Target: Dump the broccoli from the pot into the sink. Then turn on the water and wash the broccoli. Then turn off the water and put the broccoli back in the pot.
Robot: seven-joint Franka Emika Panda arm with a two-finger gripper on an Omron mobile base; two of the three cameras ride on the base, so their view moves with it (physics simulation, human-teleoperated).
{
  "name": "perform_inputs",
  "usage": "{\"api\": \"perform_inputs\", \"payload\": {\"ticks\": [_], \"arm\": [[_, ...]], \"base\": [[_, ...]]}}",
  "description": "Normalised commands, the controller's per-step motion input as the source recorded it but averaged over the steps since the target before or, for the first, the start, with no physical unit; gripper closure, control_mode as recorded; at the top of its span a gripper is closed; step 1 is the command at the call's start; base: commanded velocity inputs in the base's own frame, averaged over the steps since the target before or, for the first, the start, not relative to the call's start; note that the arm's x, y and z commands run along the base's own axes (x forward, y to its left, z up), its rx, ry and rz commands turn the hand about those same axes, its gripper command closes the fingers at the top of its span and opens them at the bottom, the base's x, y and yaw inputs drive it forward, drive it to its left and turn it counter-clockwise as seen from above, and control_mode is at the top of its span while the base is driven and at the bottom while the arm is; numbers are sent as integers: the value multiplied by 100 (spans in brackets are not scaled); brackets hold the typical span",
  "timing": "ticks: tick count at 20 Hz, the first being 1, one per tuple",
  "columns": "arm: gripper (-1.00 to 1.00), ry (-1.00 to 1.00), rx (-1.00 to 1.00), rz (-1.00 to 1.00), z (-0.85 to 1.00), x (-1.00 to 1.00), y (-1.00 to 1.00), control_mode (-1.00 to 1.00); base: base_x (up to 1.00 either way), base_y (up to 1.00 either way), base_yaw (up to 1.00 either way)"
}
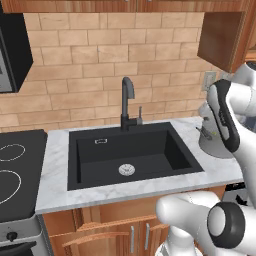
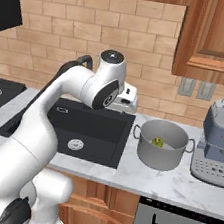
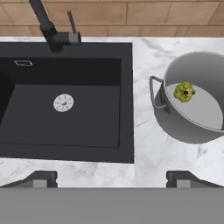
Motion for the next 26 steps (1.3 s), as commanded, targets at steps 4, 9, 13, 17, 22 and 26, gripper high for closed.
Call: {"api": "perform_inputs", "payload": {"ticks": [4, 9, 13, 17, 22, 26], "arm": [[-100, 0, -6, 0, -19, 34, -64, -100], [-100, 5, -5, -2, -37, 49, -47, -100], [-100, 6, 0, -1, -52, 41, -20, -100], [-100, 8, 0, -5, -51, 46, -3, -100], [-100, 9, 0, -7, -44, 50, 0, -100], [-100, 7, 0, -8, -39, 49, -3, -100]], "base": [[0, 0, 0], [0, 0, 0], [0, 0, 0], [0, 0, 0], [0, 0, 0], [0, 0, 0]]}}
